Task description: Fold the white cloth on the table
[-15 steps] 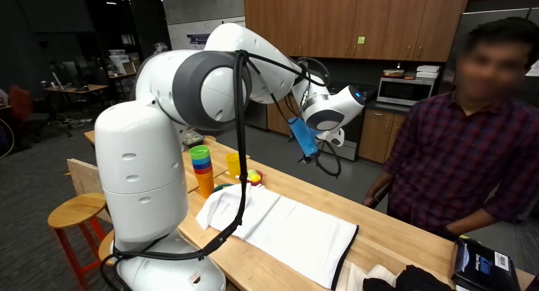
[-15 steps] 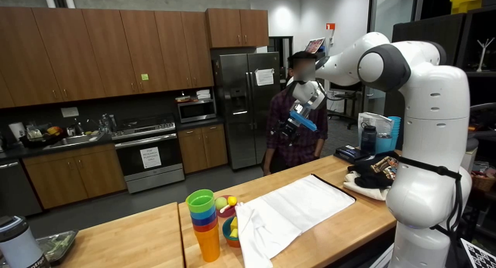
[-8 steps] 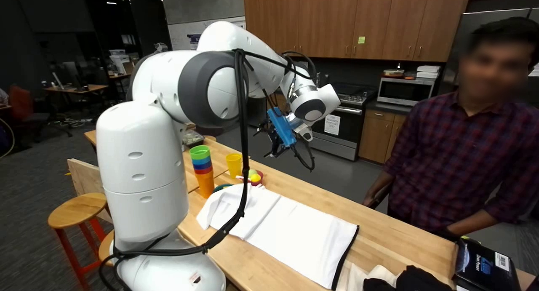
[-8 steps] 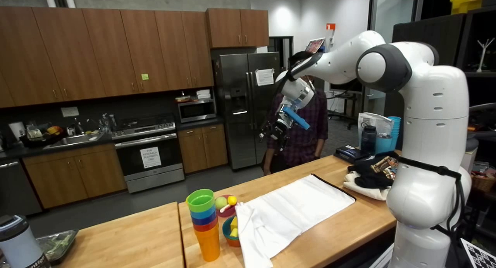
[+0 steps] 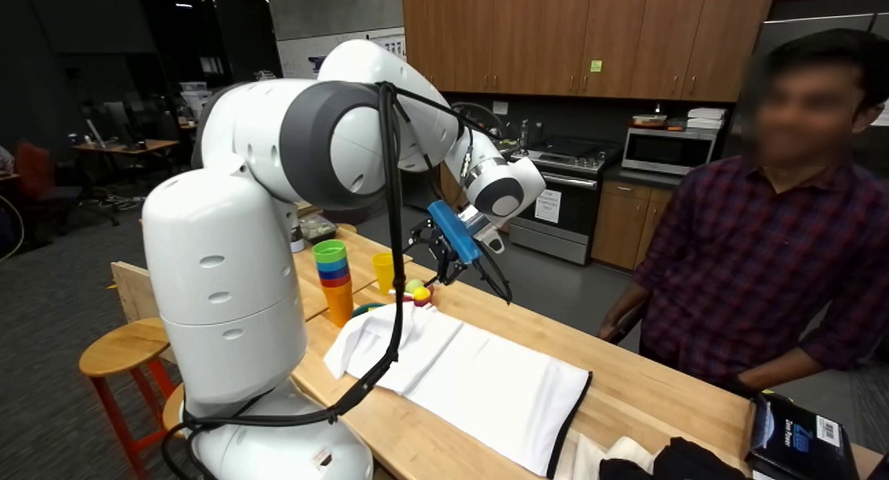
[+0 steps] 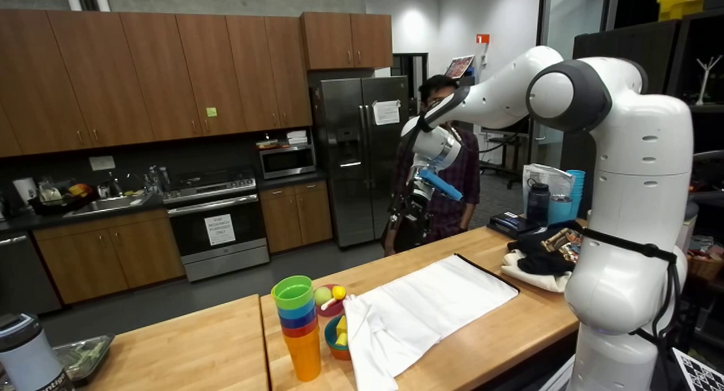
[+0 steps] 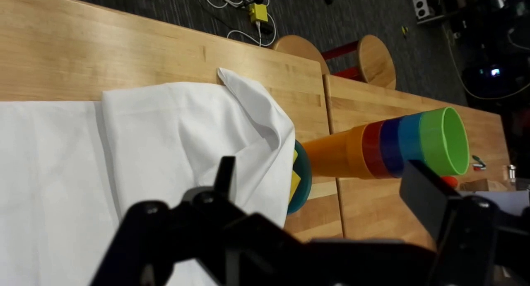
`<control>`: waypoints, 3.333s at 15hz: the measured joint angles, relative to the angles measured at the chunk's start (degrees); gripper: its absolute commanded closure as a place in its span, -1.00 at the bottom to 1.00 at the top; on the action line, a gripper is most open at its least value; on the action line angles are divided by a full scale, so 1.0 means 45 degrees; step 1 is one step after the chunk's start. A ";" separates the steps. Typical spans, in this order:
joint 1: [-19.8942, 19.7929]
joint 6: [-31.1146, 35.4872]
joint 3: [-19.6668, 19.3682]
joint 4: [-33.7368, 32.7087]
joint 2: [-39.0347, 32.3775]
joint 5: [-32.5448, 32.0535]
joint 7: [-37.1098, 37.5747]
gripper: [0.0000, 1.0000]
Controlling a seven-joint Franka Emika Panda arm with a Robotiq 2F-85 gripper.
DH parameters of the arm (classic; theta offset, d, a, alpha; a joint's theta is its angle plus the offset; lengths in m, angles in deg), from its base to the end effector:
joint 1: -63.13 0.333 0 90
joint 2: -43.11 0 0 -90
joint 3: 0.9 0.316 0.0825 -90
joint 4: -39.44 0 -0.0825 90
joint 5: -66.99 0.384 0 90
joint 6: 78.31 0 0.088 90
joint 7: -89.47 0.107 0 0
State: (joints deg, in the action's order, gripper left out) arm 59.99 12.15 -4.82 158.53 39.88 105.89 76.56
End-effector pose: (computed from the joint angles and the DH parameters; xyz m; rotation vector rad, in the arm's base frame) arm 0.5041 0.0051 0.3907 -2.3510 0.1238 0.5150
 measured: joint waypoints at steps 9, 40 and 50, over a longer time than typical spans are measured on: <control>0.1169 0.3080 0.1372 -0.1055 -0.1314 0.0377 0.0415 -1.00; 0.3175 0.5683 0.2824 -0.1038 -0.2143 -0.5149 0.3983 -1.00; 0.3110 0.6454 0.2776 -0.0630 -0.2241 -0.5709 0.4324 -1.00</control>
State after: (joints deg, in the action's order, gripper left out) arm 73.99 41.19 7.68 155.70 29.79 80.20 96.02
